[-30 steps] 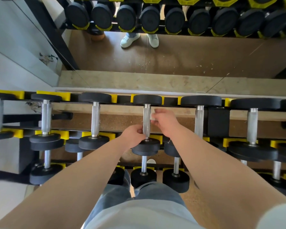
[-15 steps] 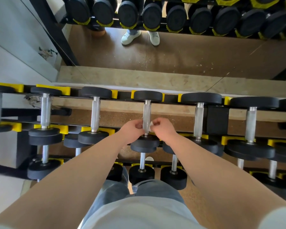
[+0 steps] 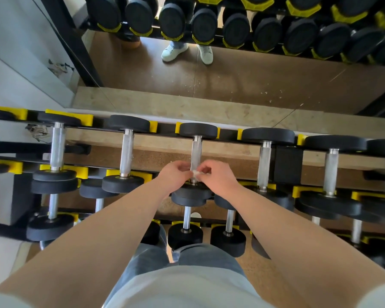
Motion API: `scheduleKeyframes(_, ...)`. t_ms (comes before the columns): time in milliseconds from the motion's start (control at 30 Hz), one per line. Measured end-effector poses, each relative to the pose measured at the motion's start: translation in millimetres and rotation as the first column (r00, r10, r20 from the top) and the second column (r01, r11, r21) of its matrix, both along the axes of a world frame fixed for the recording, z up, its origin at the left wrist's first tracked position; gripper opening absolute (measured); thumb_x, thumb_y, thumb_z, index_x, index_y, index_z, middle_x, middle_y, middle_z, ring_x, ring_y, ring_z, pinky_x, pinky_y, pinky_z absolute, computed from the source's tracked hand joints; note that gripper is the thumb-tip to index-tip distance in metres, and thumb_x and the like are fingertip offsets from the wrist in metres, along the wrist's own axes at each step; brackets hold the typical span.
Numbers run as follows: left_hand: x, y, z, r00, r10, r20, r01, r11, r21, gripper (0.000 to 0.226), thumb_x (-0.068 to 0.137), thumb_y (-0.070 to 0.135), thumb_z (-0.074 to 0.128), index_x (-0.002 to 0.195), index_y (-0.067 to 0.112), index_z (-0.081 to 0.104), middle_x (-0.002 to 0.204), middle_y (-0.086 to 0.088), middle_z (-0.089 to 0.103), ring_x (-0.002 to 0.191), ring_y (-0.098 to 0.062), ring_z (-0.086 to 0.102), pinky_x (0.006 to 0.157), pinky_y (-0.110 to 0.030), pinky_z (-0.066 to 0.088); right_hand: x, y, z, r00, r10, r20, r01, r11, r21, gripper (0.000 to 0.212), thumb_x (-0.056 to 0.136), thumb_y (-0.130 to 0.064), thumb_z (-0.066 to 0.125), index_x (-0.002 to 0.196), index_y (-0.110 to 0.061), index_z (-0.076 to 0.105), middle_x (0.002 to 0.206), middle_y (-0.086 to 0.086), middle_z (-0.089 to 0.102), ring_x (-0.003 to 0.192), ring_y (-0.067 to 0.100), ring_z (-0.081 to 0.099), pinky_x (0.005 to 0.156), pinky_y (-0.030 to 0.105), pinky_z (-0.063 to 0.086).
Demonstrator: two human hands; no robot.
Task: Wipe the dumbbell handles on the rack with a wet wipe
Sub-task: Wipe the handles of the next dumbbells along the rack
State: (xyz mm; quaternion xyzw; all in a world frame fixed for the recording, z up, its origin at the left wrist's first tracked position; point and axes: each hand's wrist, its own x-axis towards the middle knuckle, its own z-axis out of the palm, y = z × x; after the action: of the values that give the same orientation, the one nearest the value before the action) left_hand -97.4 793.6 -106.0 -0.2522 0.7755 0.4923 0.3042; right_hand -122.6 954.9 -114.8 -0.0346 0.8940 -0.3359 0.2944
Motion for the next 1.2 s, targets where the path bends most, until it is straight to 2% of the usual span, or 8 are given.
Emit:
scheduleKeyframes(100, -0.8, 2.4, 2.9, 0.993, 0.102, -0.065, -0.099, 0.994, 0.047, 0.036, 0.099, 0.034, 0.063, 0.134, 0.027, 0.063, 0.127, 0.003, 0.068, 0.113, -0.016, 0.064, 0.101, -0.043, 0.055, -12.8, -7.2, 5.4, 0.974, -0.227, -0.019, 0.221, 0.963, -0.154, 0.015, 0.094, -0.024, 0.074, 0.107, -0.025, 0.068, 0.098, -0.014, 0.067, 0.089, 0.001, 0.062, 0.075, 0.015, 0.048)
scheduleKeyframes(300, -8.1, -1.5, 4.8, 0.967, 0.215, -0.138, -0.206, 0.976, 0.070, 0.005, 0.095, 0.036, 0.071, 0.096, 0.031, 0.071, 0.098, -0.001, 0.075, 0.092, -0.018, 0.072, 0.083, -0.040, 0.063, -12.1, -14.7, 14.2, 0.980, -0.148, 0.130, 0.180, 0.941, -0.285, 0.019, 0.093, -0.013, 0.072, 0.102, -0.029, 0.071, 0.094, -0.011, 0.074, 0.089, 0.003, 0.070, 0.080, 0.021, 0.058)
scheduleKeyframes(467, -35.9, -0.6, 3.5, 0.949, 0.261, -0.178, -0.270, 0.962, -0.030, 0.034, 0.102, 0.031, 0.058, 0.133, 0.022, 0.067, 0.125, -0.004, 0.070, 0.112, -0.024, 0.064, 0.100, -0.043, 0.055, -6.1, -1.3, 2.9, 0.929, -0.342, 0.144, 0.368, 0.899, -0.239, 0.021, 0.096, -0.014, 0.065, 0.099, -0.034, 0.070, 0.098, -0.010, 0.070, 0.093, 0.010, 0.067, 0.090, 0.034, 0.058)
scheduleKeyframes(633, -33.6, 11.3, 0.6, 0.986, -0.024, -0.168, -0.001, 0.989, -0.147, 0.031, 0.105, 0.014, 0.045, 0.123, 0.017, 0.070, 0.092, -0.007, 0.065, 0.085, -0.024, 0.060, 0.070, -0.030, 0.049, -5.0, 9.7, 2.6, 0.932, -0.316, 0.176, 0.347, 0.920, -0.181, 0.026, 0.098, -0.014, 0.061, 0.093, -0.039, 0.067, 0.100, -0.012, 0.069, 0.095, 0.011, 0.066, 0.091, 0.034, 0.058)
scheduleKeyframes(833, -10.0, 8.7, -14.6, 0.925, -0.362, 0.117, 0.375, 0.821, -0.430, 0.024, 0.103, 0.013, 0.048, 0.110, 0.010, 0.070, 0.077, 0.000, 0.057, 0.067, -0.015, 0.054, 0.061, -0.026, 0.044, 0.6, 2.8, -5.5, 0.930, -0.273, 0.246, 0.314, 0.938, -0.145, 0.021, 0.099, -0.017, 0.062, 0.096, -0.037, 0.068, 0.103, -0.011, 0.070, 0.093, 0.012, 0.067, 0.090, 0.034, 0.058)
scheduleKeyframes(933, -21.9, 9.9, -13.8, 0.974, -0.217, 0.068, 0.226, 0.901, -0.370, 0.020, 0.099, 0.011, 0.054, 0.108, 0.008, 0.071, 0.097, -0.009, 0.069, 0.084, -0.023, 0.064, 0.073, -0.033, 0.054, -0.6, -0.8, -6.5, 0.929, -0.271, 0.251, 0.308, 0.944, -0.122, 0.024, 0.098, -0.019, 0.062, 0.090, -0.040, 0.066, 0.102, -0.010, 0.070, 0.095, 0.012, 0.068, 0.092, 0.035, 0.058)
scheduleKeyframes(1067, -43.5, 10.8, -10.6, 0.947, 0.299, -0.118, -0.309, 0.948, -0.073, 0.019, 0.090, 0.027, 0.075, 0.109, 0.027, 0.070, 0.103, 0.002, 0.072, 0.097, -0.021, 0.072, 0.093, -0.040, 0.058, -6.0, 3.6, -3.6, 0.887, -0.354, 0.296, 0.409, 0.900, -0.149, 0.021, 0.100, -0.014, 0.058, 0.097, -0.033, 0.067, 0.101, -0.007, 0.069, 0.087, 0.010, 0.066, 0.079, 0.030, 0.057)
scheduleKeyframes(1200, -37.3, 10.2, -11.8, 0.988, -0.089, -0.123, 0.056, 0.967, -0.247, 0.025, 0.087, 0.031, 0.080, 0.110, 0.026, 0.072, 0.104, 0.005, 0.068, 0.094, -0.013, 0.065, 0.081, -0.027, 0.052, -3.9, 12.5, -5.8, 0.867, -0.380, 0.322, 0.441, 0.886, -0.142, 0.020, 0.100, -0.013, 0.058, 0.107, -0.028, 0.070, 0.105, -0.004, 0.070, 0.085, 0.010, 0.066, 0.067, 0.024, 0.052)
